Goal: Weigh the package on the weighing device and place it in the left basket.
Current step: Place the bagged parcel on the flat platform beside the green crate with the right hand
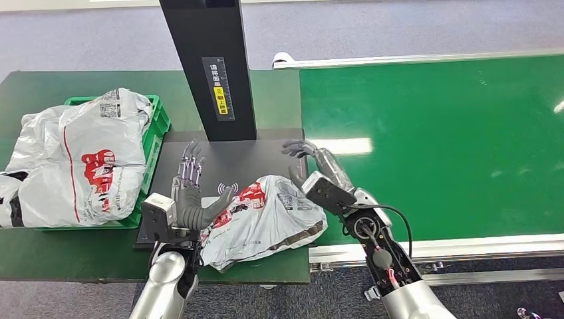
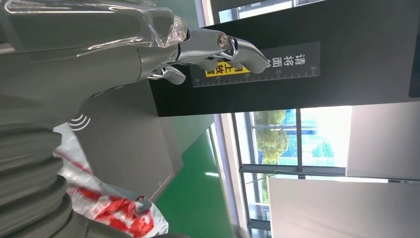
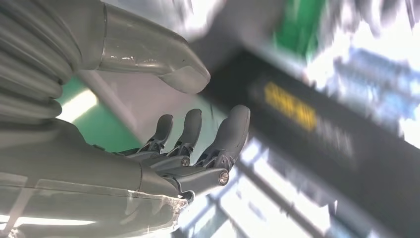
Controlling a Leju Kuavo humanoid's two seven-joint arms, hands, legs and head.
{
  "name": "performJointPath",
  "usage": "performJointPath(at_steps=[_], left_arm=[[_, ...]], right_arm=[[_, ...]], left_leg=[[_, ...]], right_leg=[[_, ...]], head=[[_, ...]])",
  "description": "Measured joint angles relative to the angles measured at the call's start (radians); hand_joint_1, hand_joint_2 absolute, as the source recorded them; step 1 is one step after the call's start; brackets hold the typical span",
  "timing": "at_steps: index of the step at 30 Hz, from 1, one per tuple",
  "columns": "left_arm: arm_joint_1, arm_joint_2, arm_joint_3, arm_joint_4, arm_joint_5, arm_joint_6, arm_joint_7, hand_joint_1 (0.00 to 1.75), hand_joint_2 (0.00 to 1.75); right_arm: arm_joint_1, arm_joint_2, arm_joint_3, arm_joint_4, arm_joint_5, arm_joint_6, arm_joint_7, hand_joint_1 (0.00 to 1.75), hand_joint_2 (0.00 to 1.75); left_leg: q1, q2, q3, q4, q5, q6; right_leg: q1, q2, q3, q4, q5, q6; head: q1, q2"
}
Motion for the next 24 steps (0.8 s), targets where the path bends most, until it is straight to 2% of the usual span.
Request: performJointPath(at_steps=[7, 18, 19, 22, 23, 24], left_arm=[[0.003, -0.001, 0.0, -0.007, -0.005, 0.006, 0.003, 0.0, 1.75], [0.003, -0.002, 0.0, -0.007, -0.007, 0.013, 0.004, 0.0, 1.75], [0.003, -0.002, 0.0, -0.007, -0.007, 0.013, 0.004, 0.0, 1.75], [0.003, -0.002, 0.0, -0.007, -0.007, 0.013, 0.004, 0.0, 1.75], [0.003, -0.002, 0.0, -0.007, -0.007, 0.014, 0.004, 0.0, 1.75], [0.003, -0.002, -0.001, -0.007, -0.008, 0.014, 0.004, 0.0, 1.75]], right_arm=[[0.021, 0.018, -0.068, -0.07, -0.037, -0.144, -0.013, 1.75, 1.75], [0.028, 0.02, -0.08, -0.065, -0.019, -0.091, 0.054, 1.72, 1.75], [0.028, 0.021, -0.08, -0.062, -0.018, -0.089, 0.056, 1.43, 1.75], [0.027, 0.024, -0.08, -0.053, -0.026, -0.088, 0.056, 0.14, 1.75], [0.027, 0.025, -0.081, -0.051, -0.036, -0.088, 0.056, 0.0, 1.75], [0.027, 0.027, -0.082, -0.049, -0.049, -0.088, 0.054, 0.0, 1.75]], left_leg=[[0.0, 0.0, 0.0, 0.0, 0.0, 0.0], [0.0, 0.0, 0.0, 0.0, 0.0, 0.0], [0.0, 0.0, 0.0, 0.0, 0.0, 0.0], [0.0, 0.0, 0.0, 0.0, 0.0, 0.0], [0.0, 0.0, 0.0, 0.0, 0.0, 0.0], [0.0, 0.0, 0.0, 0.0, 0.0, 0.0]], right_leg=[[0.0, 0.0, 0.0, 0.0, 0.0, 0.0], [0.0, 0.0, 0.0, 0.0, 0.0, 0.0], [0.0, 0.0, 0.0, 0.0, 0.0, 0.0], [0.0, 0.0, 0.0, 0.0, 0.0, 0.0], [0.0, 0.0, 0.0, 0.0, 0.0, 0.0], [0.0, 0.0, 0.0, 0.0, 0.0, 0.0]], head=[[0.0, 0.0], [0.0, 0.0], [0.0, 0.0], [0.0, 0.0], [0.0, 0.0], [0.0, 0.0]])
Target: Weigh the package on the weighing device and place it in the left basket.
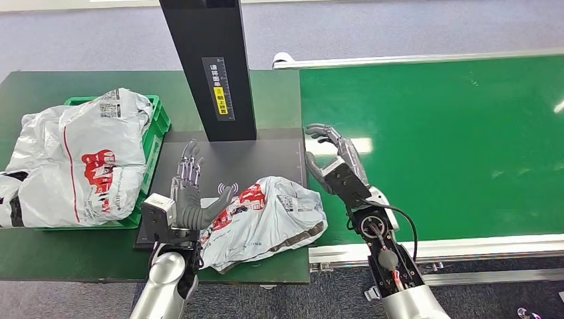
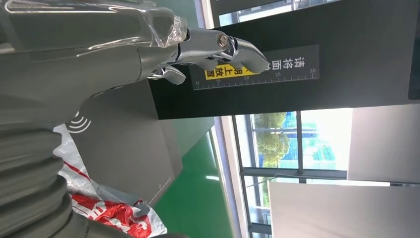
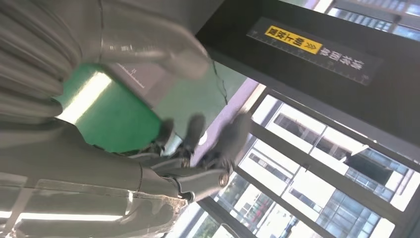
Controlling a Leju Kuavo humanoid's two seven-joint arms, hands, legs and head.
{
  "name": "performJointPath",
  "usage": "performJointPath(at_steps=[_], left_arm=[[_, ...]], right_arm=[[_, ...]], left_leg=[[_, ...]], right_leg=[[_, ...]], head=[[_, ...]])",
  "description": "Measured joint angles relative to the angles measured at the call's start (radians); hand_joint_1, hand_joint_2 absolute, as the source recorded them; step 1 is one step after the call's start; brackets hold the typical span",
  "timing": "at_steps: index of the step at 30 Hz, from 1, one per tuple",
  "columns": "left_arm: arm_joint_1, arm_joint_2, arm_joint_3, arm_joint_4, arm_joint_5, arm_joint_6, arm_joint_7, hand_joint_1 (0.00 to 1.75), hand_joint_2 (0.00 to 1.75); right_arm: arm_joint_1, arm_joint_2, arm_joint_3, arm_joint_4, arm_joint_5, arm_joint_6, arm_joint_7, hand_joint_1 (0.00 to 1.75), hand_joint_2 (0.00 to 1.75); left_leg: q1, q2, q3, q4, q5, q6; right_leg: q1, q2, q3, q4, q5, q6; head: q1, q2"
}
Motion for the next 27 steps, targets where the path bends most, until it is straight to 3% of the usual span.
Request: performJointPath(at_steps=[5, 11, 15, 23, 27], left_arm=[[-0.001, 0.005, -0.016, 0.003, -0.079, 0.013, 0.019, 0.0, 1.75], [-0.001, 0.029, -0.107, 0.01, -0.387, 0.067, 0.025, 0.0, 1.75], [-0.001, 0.039, -0.137, 0.011, -0.408, 0.071, 0.025, 0.0, 1.75], [-0.001, 0.055, -0.197, 0.016, -0.527, -0.045, 0.018, 0.0, 1.75], [-0.004, 0.059, -0.231, 0.05, -0.608, -0.06, 0.028, 0.0, 1.75]], right_arm=[[-0.006, 0.006, -0.012, 0.002, -0.041, 0.0, -0.004, 0.0, 1.75], [-0.017, 0.01, -0.016, 0.002, -0.052, 0.001, -0.01, 0.0, 1.75], [-0.021, 0.012, -0.017, 0.002, -0.052, 0.001, -0.011, 0.0, 1.75], [-0.031, 0.013, -0.017, 0.004, -0.053, 0.017, -0.012, 0.0, 1.75], [-0.033, 0.015, -0.017, 0.006, -0.051, 0.019, -0.01, 0.0, 1.75]], left_leg=[[0.0, 0.0, 0.0, 0.0, 0.0, 0.0], [0.0, 0.0, 0.0, 0.0, 0.0, 0.0], [0.0, 0.0, 0.0, 0.0, 0.0, 0.0], [0.0, 0.0, 0.0, 0.0, 0.0, 0.0], [0.0, 0.0, 0.0, 0.0, 0.0, 0.0]], right_leg=[[0.0, 0.0, 0.0, 0.0, 0.0, 0.0], [0.0, 0.0, 0.0, 0.0, 0.0, 0.0], [0.0, 0.0, 0.0, 0.0, 0.0, 0.0], [0.0, 0.0, 0.0, 0.0, 0.0, 0.0], [0.0, 0.0, 0.0, 0.0, 0.0, 0.0]], head=[[0.0, 0.0], [0.0, 0.0], [0.0, 0.0], [0.0, 0.0], [0.0, 0.0]])
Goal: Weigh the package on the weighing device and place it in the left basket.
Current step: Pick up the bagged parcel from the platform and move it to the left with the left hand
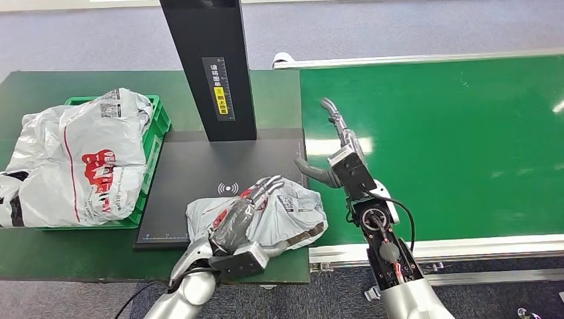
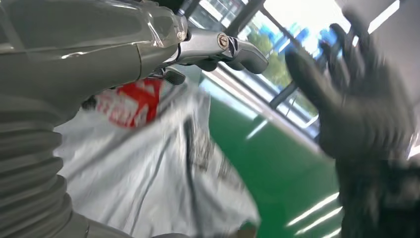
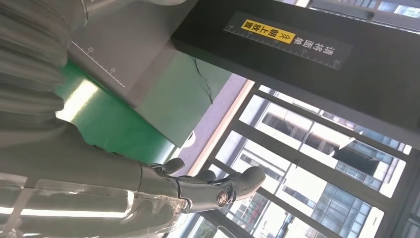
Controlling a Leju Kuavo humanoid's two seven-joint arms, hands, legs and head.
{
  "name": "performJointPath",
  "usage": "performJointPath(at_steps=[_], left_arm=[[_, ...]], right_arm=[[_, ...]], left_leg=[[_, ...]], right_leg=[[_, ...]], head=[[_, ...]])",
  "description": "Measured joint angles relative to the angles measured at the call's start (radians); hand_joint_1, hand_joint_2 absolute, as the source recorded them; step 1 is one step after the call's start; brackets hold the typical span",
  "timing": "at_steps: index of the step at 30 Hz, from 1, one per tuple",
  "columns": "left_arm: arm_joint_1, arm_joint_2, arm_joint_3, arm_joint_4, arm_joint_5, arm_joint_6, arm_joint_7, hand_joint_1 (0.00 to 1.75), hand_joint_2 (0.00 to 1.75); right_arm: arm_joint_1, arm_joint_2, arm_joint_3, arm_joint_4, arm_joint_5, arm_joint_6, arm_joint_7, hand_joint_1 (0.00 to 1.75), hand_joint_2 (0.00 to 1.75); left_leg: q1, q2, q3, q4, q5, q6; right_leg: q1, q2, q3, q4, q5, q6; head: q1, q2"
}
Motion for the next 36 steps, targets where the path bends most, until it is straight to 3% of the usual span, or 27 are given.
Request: performJointPath(at_steps=[6, 13, 20, 21, 23, 25, 27, 28, 30, 36], left_arm=[[-0.01, 0.001, -0.026, 0.04, -0.032, 0.0, 0.02, 0.0, 1.75], [-0.056, -0.008, -0.034, 0.182, -0.168, 0.048, 0.266, 0.0, 1.75], [-0.113, -0.038, -0.018, 0.309, -0.236, 0.092, 0.387, 0.0, 1.75], [-0.118, -0.04, -0.015, 0.319, -0.245, 0.097, 0.402, 0.06, 1.75], [-0.128, -0.047, -0.007, 0.336, -0.266, 0.107, 0.436, 0.82, 1.75], [-0.135, -0.052, 0.007, 0.349, -0.28, 0.11, 0.451, 1.35, 1.75], [-0.139, -0.056, 0.023, 0.356, -0.289, 0.104, 0.442, 1.41, 1.75], [-0.14, -0.059, 0.03, 0.358, -0.292, 0.1, 0.436, 1.6, 1.75], [-0.143, -0.063, 0.041, 0.36, -0.294, 0.092, 0.423, 1.71, 1.75], [-0.155, -0.069, 0.059, 0.361, -0.295, 0.081, 0.399, 1.75, 1.75]], right_arm=[[0.001, 0.0, 0.0, 0.0, 0.002, 0.0, 0.003, 0.0, 1.75], [0.019, 0.0, 0.0, -0.001, 0.023, -0.001, 0.021, 0.0, 1.75], [0.035, 0.0, 0.0, -0.002, 0.045, -0.005, 0.039, 0.0, 1.75], [0.036, 0.0, 0.0, -0.002, 0.049, -0.005, 0.041, 0.0, 1.75], [0.039, 0.0, 0.0, -0.003, 0.059, -0.005, 0.047, 0.0, 1.75], [0.043, 0.0, 0.0, -0.004, 0.068, -0.004, 0.051, 0.0, 1.75], [0.046, 0.0, 0.0, -0.005, 0.074, -0.002, 0.054, 0.0, 1.75], [0.047, 0.001, 0.0, -0.005, 0.076, -0.001, 0.055, 0.0, 1.75], [0.047, 0.001, 0.0, -0.005, 0.08, 0.0, 0.056, 0.0, 1.75], [0.047, 0.001, 0.0, -0.005, 0.088, 0.001, 0.057, 0.0, 1.75]], left_leg=[[0.0, 0.0, 0.0, 0.0, 0.0, 0.0], [0.0, 0.0, 0.001, 0.0, 0.0, 0.0], [0.0, 0.0, 0.008, -0.001, -0.001, 0.0], [0.0, 0.0, 0.009, -0.001, -0.001, 0.0], [0.0, 0.001, 0.012, -0.001, -0.002, -0.001], [0.0, 0.001, 0.013, -0.001, -0.002, -0.001], [0.0, 0.001, 0.015, -0.001, -0.001, -0.001], [0.0, 0.001, 0.016, -0.001, -0.001, -0.001], [0.0, 0.001, 0.018, -0.001, -0.001, -0.001], [0.0, 0.0, 0.02, -0.001, -0.001, -0.001]], right_leg=[[0.0, 0.0, 0.0, 0.0, 0.0, 0.0], [0.0, 0.0, 0.001, 0.0, 0.0, 0.0], [0.0, 0.0, 0.009, 0.0, 0.0, 0.0], [0.0, 0.0, 0.01, 0.0, -0.001, 0.0], [0.0, 0.0, 0.012, 0.0, -0.001, -0.001], [0.0, 0.0, 0.013, 0.0, -0.001, -0.001], [0.0, 0.001, 0.015, 0.0, 0.0, -0.001], [0.0, 0.001, 0.016, 0.0, 0.0, -0.001], [0.0, 0.0, 0.018, 0.0, 0.0, -0.001], [0.0, 0.0, 0.021, 0.0, 0.0, -0.001]], head=[[0.0, 0.0], [0.0, 0.0], [0.0, 0.0], [0.0, 0.0], [0.0, 0.0], [0.0, 0.0], [0.0, 0.0], [0.0, 0.0], [0.0, 0.0], [0.0, 0.0]])
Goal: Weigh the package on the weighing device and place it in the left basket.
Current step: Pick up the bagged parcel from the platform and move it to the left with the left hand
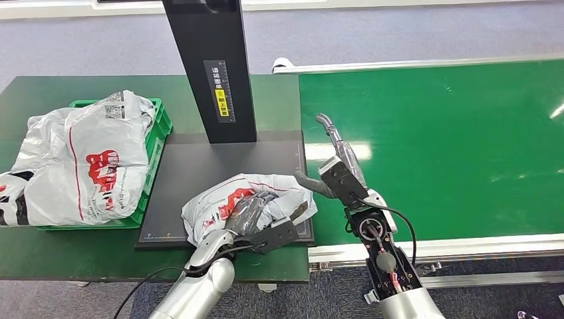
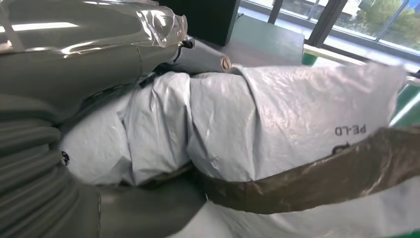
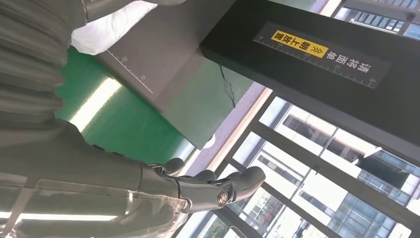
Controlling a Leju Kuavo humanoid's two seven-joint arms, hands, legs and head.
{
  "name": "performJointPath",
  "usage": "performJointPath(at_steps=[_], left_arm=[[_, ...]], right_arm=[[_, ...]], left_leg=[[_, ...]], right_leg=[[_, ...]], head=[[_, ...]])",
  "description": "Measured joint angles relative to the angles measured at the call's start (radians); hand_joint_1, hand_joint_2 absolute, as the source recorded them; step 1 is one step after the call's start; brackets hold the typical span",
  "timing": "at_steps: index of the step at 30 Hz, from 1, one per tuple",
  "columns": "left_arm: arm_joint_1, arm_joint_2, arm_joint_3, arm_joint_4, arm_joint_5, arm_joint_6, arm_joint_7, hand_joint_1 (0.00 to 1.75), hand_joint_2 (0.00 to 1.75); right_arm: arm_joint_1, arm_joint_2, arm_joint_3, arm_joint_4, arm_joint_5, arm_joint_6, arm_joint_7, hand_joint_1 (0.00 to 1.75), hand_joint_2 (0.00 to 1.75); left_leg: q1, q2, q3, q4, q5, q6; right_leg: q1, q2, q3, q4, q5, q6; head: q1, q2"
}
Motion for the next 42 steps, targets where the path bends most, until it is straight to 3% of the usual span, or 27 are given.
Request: performJointPath(at_steps=[8, 13, 17, 25, 28, 32, 38, 42], left_arm=[[0.002, -0.004, 0.018, -0.004, 0.019, 0.013, -0.065, 1.75, 1.75], [0.05, 0.002, 0.029, -0.064, 0.088, 0.098, -0.203, 1.75, 1.75], [0.102, 0.012, 0.04, -0.175, 0.151, 0.213, -0.288, 1.75, 1.75], [0.148, 0.033, 0.092, -0.468, 0.183, 0.563, -0.363, 1.75, 1.75], [0.153, 0.026, 0.137, -0.57, 0.124, 0.627, -0.433, 1.75, 1.75], [0.148, -0.018, 0.242, -0.683, -0.028, 0.629, -0.524, 1.75, 1.75], [0.053, -0.05, 0.41, -0.76, -0.312, 0.629, -0.477, 1.75, 1.75], [0.002, -0.061, 0.479, -0.775, -0.362, 0.629, -0.457, 1.75, 1.75]], right_arm=[[-0.001, 0.0, -0.001, 0.0, 0.007, 0.0, 0.006, 0.0, 1.75], [-0.001, -0.001, -0.003, 0.0, 0.004, 0.005, 0.006, 0.0, 1.75], [0.0, -0.002, -0.005, 0.0, 0.0, 0.008, 0.006, 0.0, 1.75], [0.006, -0.01, -0.006, 0.001, -0.017, -0.006, -0.019, 0.0, 1.75], [0.006, -0.013, -0.004, 0.007, -0.032, -0.016, -0.034, 0.0, 1.75], [0.006, -0.016, 0.005, 0.021, -0.048, -0.031, -0.048, 0.0, 1.75], [0.004, -0.019, 0.021, 0.044, -0.064, -0.051, -0.05, 0.0, 1.75], [0.004, -0.021, 0.028, 0.051, -0.068, -0.056, -0.05, 0.0, 1.75]], left_leg=[[0.0, 0.0, 0.001, 0.0, 0.0, 0.0], [0.0, 0.0, -0.001, 0.0, 0.0, 0.0], [0.0, 0.0, -0.006, 0.0, 0.001, 0.0], [0.0, 0.0, -0.013, 0.0, 0.0, 0.0], [0.0, 0.0, -0.014, 0.0, 0.0, 0.0], [0.0, 0.0, -0.014, 0.0, 0.001, 0.0], [0.0, 0.0, -0.013, 0.0, 0.001, 0.0], [0.0, 0.0, -0.013, 0.0, 0.001, 0.0]], right_leg=[[0.0, 0.0, 0.001, 0.0, 0.0, 0.0], [0.0, 0.0, -0.002, 0.0, 0.0, 0.0], [0.0, 0.0, -0.007, 0.0, 0.0, 0.0], [0.0, 0.0, -0.013, 0.0, 0.0, 0.0], [0.0, 0.0, -0.014, 0.0, 0.0, 0.0], [0.0, 0.0, -0.014, 0.0, 0.0, 0.0], [0.0, 0.0, -0.014, 0.0, 0.0, 0.0], [0.0, 0.0, -0.014, 0.001, 0.0, 0.0]], head=[[0.0, 0.0], [0.0, 0.0], [0.0, 0.0], [0.0, 0.0], [0.0, 0.0], [0.0, 0.0], [0.0, 0.0], [0.0, 0.0]])
